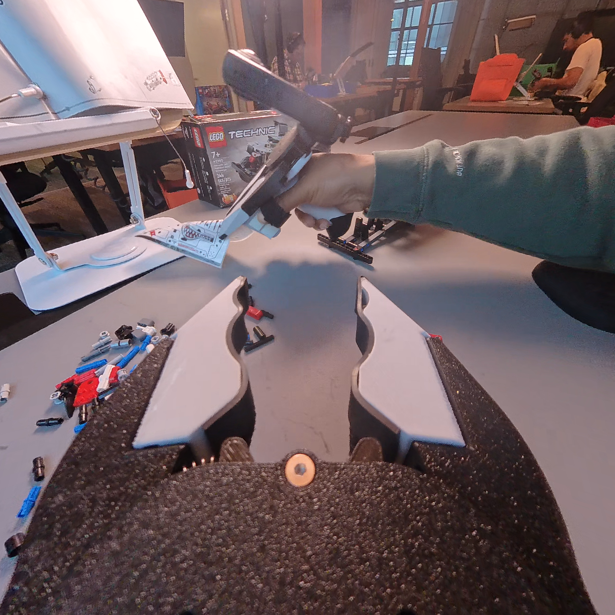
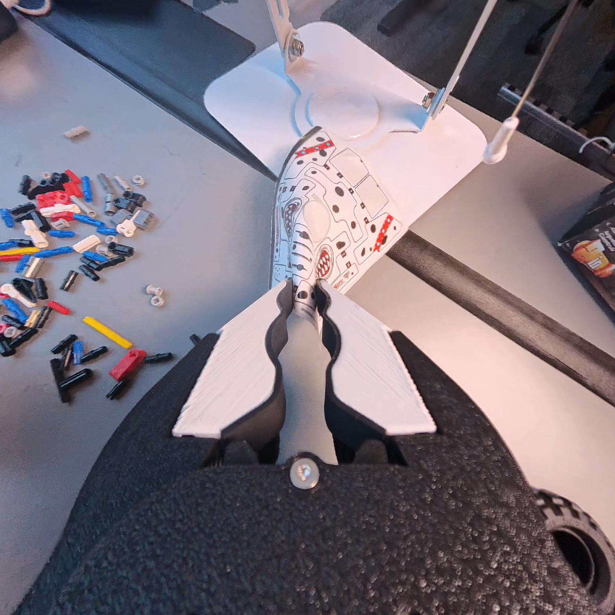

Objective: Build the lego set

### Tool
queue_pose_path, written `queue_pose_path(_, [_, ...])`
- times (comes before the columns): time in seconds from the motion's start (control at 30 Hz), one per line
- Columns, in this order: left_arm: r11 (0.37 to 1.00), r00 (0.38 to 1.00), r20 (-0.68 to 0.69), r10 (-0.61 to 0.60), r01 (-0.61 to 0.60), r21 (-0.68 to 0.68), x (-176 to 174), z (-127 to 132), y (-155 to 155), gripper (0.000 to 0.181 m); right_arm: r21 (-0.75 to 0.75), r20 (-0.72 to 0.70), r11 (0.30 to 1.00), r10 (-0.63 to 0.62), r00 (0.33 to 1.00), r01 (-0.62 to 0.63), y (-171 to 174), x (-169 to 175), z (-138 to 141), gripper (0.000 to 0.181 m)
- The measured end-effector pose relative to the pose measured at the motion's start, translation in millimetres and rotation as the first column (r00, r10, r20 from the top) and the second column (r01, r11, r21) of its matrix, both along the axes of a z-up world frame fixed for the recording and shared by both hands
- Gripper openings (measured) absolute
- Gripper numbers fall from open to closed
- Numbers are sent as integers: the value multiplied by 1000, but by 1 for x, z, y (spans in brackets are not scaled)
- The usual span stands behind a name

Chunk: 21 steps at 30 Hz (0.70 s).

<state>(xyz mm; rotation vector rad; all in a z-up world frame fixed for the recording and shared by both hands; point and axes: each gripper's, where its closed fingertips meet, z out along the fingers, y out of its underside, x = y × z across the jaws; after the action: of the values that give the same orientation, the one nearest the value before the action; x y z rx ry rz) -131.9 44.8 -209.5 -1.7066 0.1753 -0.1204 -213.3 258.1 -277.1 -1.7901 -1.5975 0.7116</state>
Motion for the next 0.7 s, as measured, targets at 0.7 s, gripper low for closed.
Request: queue_pose_path(0.7, [985,803,571,-169,159,68,20,21,-2,63,205,-429,912,410,805,-356,-178,133,85,12])
